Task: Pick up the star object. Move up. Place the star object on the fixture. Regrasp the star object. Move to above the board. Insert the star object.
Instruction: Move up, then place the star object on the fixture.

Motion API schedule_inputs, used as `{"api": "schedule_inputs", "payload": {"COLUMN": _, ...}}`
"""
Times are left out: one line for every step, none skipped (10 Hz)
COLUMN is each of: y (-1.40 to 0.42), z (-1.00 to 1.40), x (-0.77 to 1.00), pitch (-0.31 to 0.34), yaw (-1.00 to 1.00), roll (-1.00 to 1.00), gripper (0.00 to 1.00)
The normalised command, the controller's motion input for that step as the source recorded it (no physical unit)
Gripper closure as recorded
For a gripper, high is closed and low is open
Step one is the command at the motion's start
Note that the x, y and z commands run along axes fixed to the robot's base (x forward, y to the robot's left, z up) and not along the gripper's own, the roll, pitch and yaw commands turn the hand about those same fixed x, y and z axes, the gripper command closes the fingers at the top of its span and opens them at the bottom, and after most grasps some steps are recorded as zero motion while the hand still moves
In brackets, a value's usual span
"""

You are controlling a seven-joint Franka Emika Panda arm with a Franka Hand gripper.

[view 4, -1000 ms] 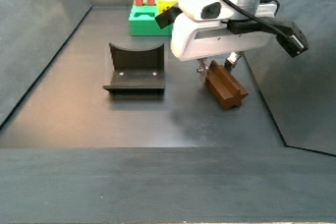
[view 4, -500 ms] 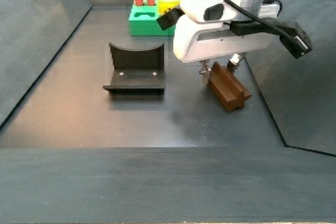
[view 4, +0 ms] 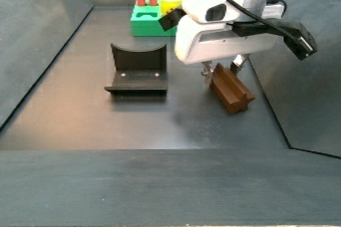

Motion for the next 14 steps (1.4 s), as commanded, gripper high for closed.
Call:
{"api": "schedule_inputs", "payload": {"y": 0.0, "z": 0.83, "x": 0.0, "pitch": 0.0, "yaw": 0.0, "roll": 0.0, "gripper": 1.0}}
{"api": "schedule_inputs", "payload": {"y": 0.05, "z": 0.82, "x": -0.04, "pitch": 0.016, "yaw": 0.03, "roll": 0.01, "gripper": 1.0}}
{"api": "schedule_inputs", "payload": {"y": 0.04, "z": 0.74, "x": -0.06, "pitch": 0.036, "yaw": 0.02, "roll": 0.01, "gripper": 1.0}}
{"api": "schedule_inputs", "payload": {"y": 0.03, "z": 0.63, "x": -0.04, "pitch": 0.041, "yaw": 0.0, "roll": 0.01, "gripper": 1.0}}
{"api": "schedule_inputs", "payload": {"y": 0.02, "z": 0.51, "x": -0.03, "pitch": 0.051, "yaw": -0.01, "roll": 0.02, "gripper": 1.0}}
{"api": "schedule_inputs", "payload": {"y": 0.01, "z": 0.33, "x": -0.02, "pitch": 0.054, "yaw": -0.02, "roll": 0.04, "gripper": 1.0}}
{"api": "schedule_inputs", "payload": {"y": 0.01, "z": 0.19, "x": -0.02, "pitch": 0.055, "yaw": -0.02, "roll": 0.05, "gripper": 1.0}}
{"api": "schedule_inputs", "payload": {"y": 0.0, "z": 1.0, "x": 0.0, "pitch": 0.0, "yaw": 0.0, "roll": 0.0, "gripper": 1.0}}
{"api": "schedule_inputs", "payload": {"y": 0.0, "z": 1.0, "x": 0.01, "pitch": -0.007, "yaw": 0.0, "roll": 0.0, "gripper": 1.0}}
{"api": "schedule_inputs", "payload": {"y": 0.0, "z": 1.0, "x": -0.01, "pitch": 0.023, "yaw": 0.0, "roll": 0.01, "gripper": 1.0}}
{"api": "schedule_inputs", "payload": {"y": 0.0, "z": 1.0, "x": -0.02, "pitch": 0.031, "yaw": -0.01, "roll": 0.02, "gripper": 1.0}}
{"api": "schedule_inputs", "payload": {"y": 0.01, "z": 1.0, "x": -0.02, "pitch": 0.036, "yaw": -0.01, "roll": 0.04, "gripper": 1.0}}
{"api": "schedule_inputs", "payload": {"y": 0.01, "z": 1.0, "x": -0.02, "pitch": 0.041, "yaw": -0.02, "roll": 0.05, "gripper": 1.0}}
{"api": "schedule_inputs", "payload": {"y": 0.01, "z": 1.0, "x": -0.03, "pitch": 0.048, "yaw": -0.02, "roll": 0.06, "gripper": 1.0}}
